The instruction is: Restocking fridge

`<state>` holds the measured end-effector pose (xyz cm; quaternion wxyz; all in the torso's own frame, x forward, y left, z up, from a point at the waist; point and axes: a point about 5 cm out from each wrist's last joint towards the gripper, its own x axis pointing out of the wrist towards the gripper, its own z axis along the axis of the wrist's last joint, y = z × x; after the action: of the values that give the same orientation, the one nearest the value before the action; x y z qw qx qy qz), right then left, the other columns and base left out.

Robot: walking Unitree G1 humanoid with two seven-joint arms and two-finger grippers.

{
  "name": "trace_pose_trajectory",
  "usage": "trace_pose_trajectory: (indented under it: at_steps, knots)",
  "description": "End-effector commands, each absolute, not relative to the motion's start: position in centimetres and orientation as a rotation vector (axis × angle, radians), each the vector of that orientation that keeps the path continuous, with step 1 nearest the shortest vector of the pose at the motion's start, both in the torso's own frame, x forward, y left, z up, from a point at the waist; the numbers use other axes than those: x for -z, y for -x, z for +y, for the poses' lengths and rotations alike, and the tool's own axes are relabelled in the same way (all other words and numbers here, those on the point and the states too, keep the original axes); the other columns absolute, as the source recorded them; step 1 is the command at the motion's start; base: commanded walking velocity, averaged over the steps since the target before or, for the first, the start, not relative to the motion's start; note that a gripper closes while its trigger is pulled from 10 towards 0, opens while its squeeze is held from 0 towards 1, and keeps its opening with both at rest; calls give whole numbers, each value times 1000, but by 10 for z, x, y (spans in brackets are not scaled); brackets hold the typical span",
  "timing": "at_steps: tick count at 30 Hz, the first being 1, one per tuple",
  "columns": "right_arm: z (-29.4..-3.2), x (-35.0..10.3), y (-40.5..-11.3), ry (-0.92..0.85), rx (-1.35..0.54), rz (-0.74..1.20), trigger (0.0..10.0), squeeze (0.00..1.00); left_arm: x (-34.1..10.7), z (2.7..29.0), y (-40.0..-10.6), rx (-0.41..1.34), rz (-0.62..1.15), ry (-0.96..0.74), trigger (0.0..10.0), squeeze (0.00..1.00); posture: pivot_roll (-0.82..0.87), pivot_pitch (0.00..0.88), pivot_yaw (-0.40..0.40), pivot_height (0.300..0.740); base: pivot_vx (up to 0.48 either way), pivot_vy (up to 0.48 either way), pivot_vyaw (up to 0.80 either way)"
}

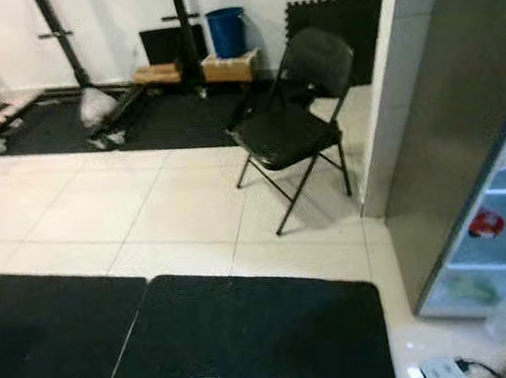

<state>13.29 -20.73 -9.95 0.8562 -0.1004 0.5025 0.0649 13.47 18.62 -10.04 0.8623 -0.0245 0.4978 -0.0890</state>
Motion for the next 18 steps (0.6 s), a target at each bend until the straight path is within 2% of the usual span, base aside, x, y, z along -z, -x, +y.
trace_pose_trajectory:
  at_steps: [1,4,12,18]
  knots:
    - [-214,99,-131,225,-112,1064,10000,0,101,184,-134,198,1049,49,10000,0,1,0,1,740,281,0,0]
    - [-214,99,-131,229,-109,1064,10000,0,101,185,-135,198,1050,39,10000,0,-1,0,2,740,274,0,0]
    - [-213,97,-136,222,-103,1044,10000,0,99,186,-139,197,1038,54,10000,0,-4,0,5,740,0,0,0]
    - [-211,95,-142,223,-106,1017,10000,0,101,184,-135,216,1056,53,10000,0,-9,0,5,740,0,-469,0]
